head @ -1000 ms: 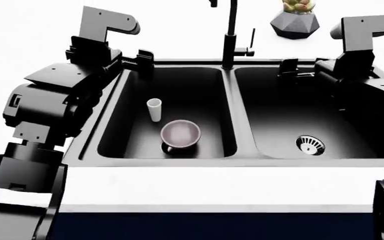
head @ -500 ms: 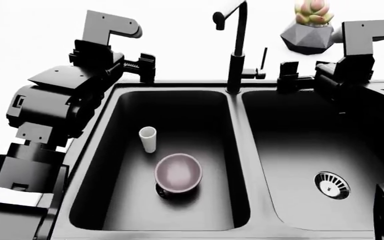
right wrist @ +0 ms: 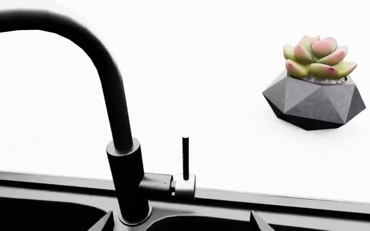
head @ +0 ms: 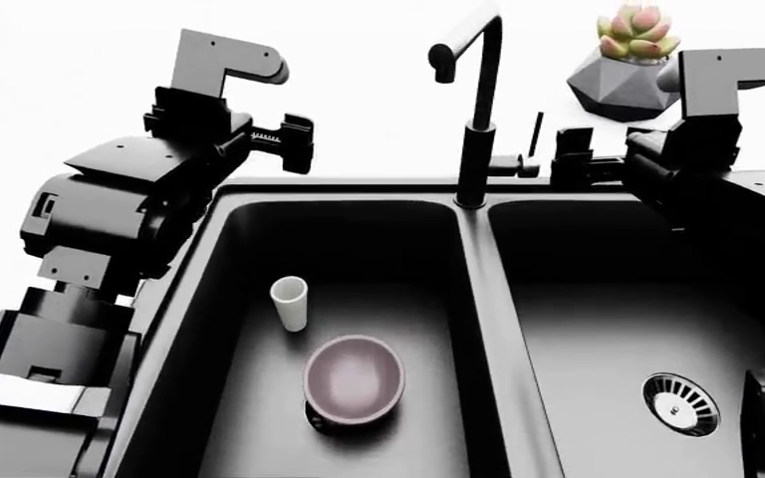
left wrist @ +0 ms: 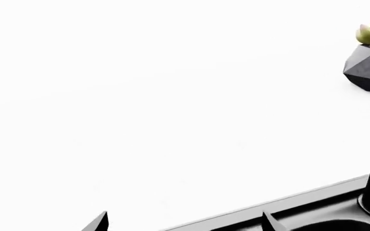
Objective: Pick the cup and bowl from the sink and place them on the counter for drying.
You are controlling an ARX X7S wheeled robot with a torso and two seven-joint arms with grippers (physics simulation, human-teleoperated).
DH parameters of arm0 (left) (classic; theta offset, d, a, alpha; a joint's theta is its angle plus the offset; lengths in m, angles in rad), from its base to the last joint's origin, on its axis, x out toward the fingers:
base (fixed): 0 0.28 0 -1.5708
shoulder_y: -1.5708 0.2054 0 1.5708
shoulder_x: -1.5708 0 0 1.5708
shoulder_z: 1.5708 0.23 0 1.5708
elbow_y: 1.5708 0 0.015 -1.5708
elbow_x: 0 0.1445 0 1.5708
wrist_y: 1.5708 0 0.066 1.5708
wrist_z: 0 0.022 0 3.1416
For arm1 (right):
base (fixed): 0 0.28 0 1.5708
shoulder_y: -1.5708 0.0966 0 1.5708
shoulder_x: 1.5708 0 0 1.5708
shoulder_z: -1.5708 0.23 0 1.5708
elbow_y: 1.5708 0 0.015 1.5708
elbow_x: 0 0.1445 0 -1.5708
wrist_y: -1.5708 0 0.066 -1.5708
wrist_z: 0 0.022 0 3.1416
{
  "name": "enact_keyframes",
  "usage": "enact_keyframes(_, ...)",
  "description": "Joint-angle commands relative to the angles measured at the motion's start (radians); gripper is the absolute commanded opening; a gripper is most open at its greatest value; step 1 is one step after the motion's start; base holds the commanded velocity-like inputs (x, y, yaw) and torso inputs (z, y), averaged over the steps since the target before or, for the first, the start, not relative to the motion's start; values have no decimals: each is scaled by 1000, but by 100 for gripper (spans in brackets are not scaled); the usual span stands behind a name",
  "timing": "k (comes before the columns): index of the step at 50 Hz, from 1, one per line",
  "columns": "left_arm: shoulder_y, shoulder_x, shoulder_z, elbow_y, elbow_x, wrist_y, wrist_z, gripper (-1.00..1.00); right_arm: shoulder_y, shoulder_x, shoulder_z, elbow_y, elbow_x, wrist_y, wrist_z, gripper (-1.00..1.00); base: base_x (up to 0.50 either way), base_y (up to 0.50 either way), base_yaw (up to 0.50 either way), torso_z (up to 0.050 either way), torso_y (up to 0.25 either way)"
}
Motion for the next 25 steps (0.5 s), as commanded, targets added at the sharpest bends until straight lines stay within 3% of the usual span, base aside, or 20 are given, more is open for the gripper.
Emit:
enact_keyframes(1, 27, 6, 13, 37, -14, -46, -7, 100, -6, -5, 3, 10, -1, -7, 10, 100, 0, 0, 0, 0, 0)
enact_keyframes(9, 52, 40, 64, 58, -18, -117, -5, 100, -2, -11, -5, 25, -4, -16, 6, 100, 0, 0, 0, 0, 0)
enact_keyframes(25, 11, 134, 60, -173, -26, -131, -26, 100, -39, -8, 8, 24, 4, -37, 6, 100, 0, 0, 0, 0, 0)
